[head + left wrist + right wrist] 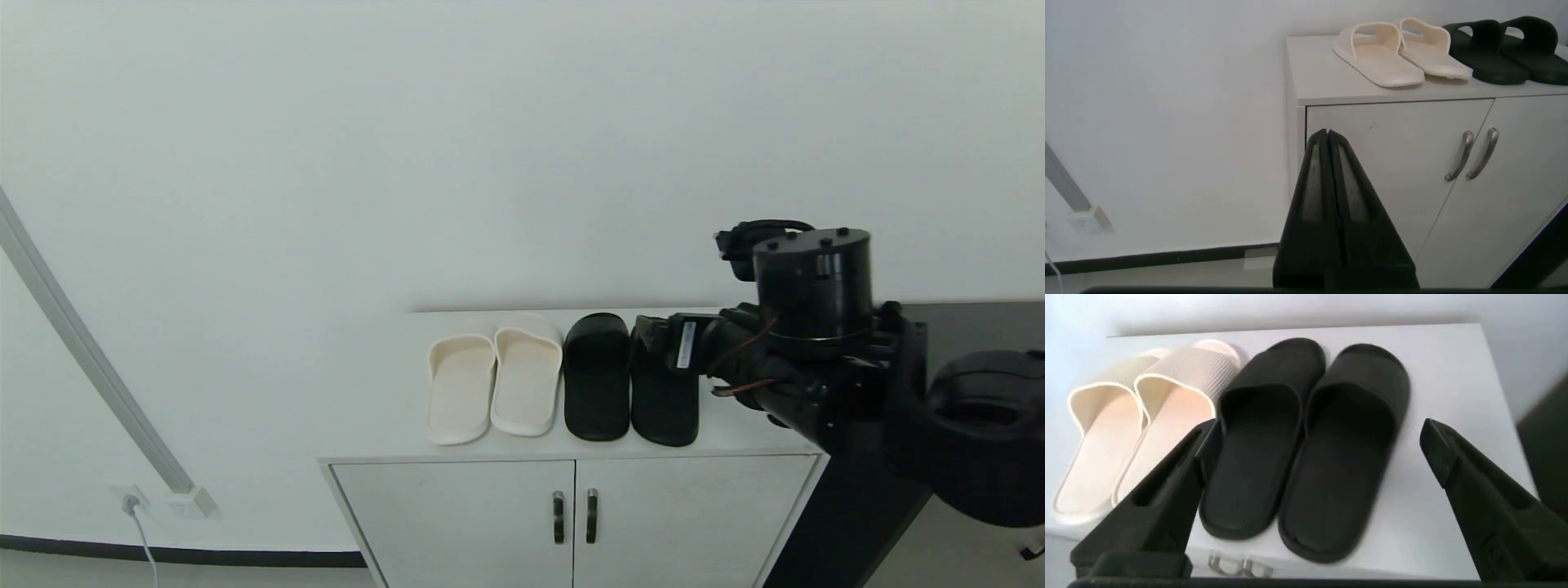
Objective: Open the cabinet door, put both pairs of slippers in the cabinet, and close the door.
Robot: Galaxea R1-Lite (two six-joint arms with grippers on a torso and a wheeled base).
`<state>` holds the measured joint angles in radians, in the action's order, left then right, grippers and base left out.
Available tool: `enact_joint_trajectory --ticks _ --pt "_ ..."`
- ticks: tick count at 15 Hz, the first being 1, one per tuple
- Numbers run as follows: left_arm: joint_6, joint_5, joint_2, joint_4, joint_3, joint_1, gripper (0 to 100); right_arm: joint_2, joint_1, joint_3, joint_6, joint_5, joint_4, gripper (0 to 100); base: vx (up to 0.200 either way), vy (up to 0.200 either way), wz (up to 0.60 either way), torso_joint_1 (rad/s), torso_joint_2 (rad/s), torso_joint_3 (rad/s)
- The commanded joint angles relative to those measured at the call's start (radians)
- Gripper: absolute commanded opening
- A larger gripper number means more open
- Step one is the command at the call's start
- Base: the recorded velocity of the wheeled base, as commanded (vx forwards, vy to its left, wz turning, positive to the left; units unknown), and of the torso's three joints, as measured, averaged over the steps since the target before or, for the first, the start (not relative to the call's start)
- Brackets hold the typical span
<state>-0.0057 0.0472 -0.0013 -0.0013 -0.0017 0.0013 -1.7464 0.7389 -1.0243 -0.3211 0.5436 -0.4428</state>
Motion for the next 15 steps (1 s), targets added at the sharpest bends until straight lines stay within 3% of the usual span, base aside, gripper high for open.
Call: enact_joint_trajectory --ticks 1,15 --pt "0.000 0.000 0.001 0.000 0.000 0.000 0 -0.165 0.011 -0.117 0.000 0.045 0.001 100 0.000 0.000 0.00 0.000 0.00 0.000" --pt "-0.002 0.000 0.001 0.000 0.000 0.000 0 -0.463 -0.055 -0.333 0.002 0.064 -0.008 100 0.000 0.000 0.00 0.000 0.00 0.000"
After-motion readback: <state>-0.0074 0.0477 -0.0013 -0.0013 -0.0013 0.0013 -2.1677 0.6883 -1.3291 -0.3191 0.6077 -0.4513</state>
